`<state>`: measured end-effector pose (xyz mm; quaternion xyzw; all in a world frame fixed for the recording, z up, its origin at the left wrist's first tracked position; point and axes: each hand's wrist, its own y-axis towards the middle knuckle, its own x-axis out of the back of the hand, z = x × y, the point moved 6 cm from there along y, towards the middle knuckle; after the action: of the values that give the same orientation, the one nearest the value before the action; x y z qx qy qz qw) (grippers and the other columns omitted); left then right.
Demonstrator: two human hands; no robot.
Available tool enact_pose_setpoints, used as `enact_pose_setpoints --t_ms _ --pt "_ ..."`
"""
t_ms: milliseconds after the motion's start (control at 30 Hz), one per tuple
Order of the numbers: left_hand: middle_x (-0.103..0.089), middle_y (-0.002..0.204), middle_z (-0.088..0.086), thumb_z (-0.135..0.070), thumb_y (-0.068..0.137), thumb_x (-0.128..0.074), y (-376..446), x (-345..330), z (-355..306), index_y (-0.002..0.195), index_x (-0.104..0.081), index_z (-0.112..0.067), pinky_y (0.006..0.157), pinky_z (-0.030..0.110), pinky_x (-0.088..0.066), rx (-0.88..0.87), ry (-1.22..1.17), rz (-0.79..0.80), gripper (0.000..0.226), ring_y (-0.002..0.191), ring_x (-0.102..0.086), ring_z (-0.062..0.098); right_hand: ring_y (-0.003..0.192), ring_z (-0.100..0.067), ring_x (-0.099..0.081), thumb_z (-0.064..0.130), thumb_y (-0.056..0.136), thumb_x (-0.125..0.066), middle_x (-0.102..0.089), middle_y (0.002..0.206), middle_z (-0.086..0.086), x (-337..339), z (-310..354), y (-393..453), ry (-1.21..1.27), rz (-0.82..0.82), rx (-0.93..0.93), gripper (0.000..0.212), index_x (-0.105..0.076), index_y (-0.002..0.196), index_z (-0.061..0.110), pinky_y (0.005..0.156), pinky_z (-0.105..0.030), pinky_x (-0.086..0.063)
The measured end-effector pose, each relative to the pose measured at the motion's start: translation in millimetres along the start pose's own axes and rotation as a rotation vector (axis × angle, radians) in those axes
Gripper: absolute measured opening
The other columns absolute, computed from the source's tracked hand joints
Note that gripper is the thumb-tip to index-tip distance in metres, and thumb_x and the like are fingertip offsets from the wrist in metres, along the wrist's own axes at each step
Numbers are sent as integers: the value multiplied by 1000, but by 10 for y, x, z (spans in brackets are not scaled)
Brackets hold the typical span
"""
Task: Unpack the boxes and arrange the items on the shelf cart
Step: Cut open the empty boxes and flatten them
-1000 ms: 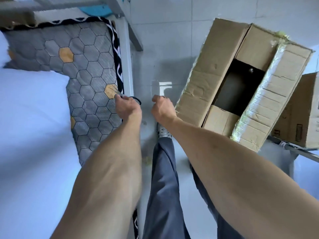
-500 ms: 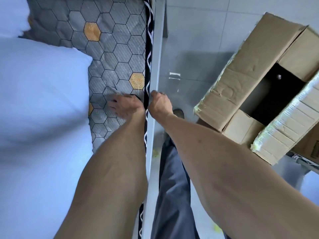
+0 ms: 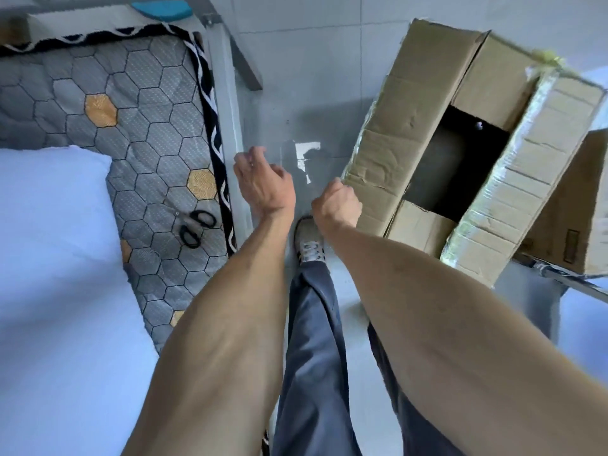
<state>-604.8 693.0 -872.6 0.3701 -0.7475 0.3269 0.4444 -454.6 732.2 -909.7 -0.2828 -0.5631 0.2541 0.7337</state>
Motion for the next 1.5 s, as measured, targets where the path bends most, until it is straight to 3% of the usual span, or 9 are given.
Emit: enact_pose_setpoints --t_ms 300,400,533,700,933,1133,1367,1433,1500 --pt "-68 99 9 0 82 -49 -1168 -1341 -1591 99 -66 -12 67 25 -32 -309 -54 424 26 93 -61 30 122 -32 -48 11 100 -40 -51 128 -16 610 -1905 439 269 -6 -285 32 -50 129 1 99 -36 -40" --pt "-69 112 11 1 83 -49 -1677 -1810 -1862 109 -68 -12 82 29 -43 -352 21 685 35 105 -60 32 126 -33 -46 13 100 -39 -49 134 -16 714 -2356 504 346 6 -338 38 -50 135 2 102 -35 -40" --pt "-59 134 13 -7 90 -47 -2126 -2104 -1919 126 -63 -11 101 30 -38 -328 184 932 40 126 -51 33 125 -30 -43 13 101 -35 -41 137 -18 853 -2752 277 342 -202 -500 40 -38 137 -3 102 -33 -38" --pt "-60 128 22 -17 95 -43 -2259 -2037 -2032 119 -66 -4 95 35 -44 -164 328 820 36 120 -54 38 123 -28 -45 9 97 -36 -39 140 -16 1037 -2921 63 246 -349 -417 49 -25 144 -1 105 -34 -35" --pt "-62 124 16 -24 90 -55 -2566 -1930 -2274 116 -67 -11 93 35 -46 -214 458 732 32 117 -58 34 126 -28 -45 3 91 -42 -40 145 -16 1340 -3287 -100 193 -499 -422 61 -23 149 1 108 -36 -35" --pt "-54 132 19 -37 90 -56 -2593 -1833 -1729 126 -61 -8 105 36 -38 -162 561 802 46 127 -48 34 137 -30 -35 20 85 -52 -39 147 -17 1737 -4175 -166 40 -447 -699 61 -37 141 2 110 -48 -28" --pt "-69 105 24 -50 88 -49 -2116 -1588 -1517 97 -72 -5 89 39 -48 -153 508 610 51 101 -63 39 117 -36 -50 10 93 -44 -54 126 -19 1501 -3900 61 69 -89 -272 29 -57 118 3 95 -42 -42" --pt "-73 93 14 -46 85 -60 -2125 -1652 -1512 98 -73 -7 76 31 -52 -86 646 872 43 87 -69 30 113 -35 -48 16 87 -52 -54 119 -16 1397 -3547 49 27 -148 -122 27 -58 112 6 92 -42 -41" --pt "-66 60 6 -37 81 -71 -2333 -1683 -1445 83 -69 -8 49 20 -46 -31 795 1193 29 46 -61 20 110 -35 -51 15 85 -53 -57 114 -15 1318 -3292 49 28 -151 -26 24 -57 108 8 89 -41 -42"
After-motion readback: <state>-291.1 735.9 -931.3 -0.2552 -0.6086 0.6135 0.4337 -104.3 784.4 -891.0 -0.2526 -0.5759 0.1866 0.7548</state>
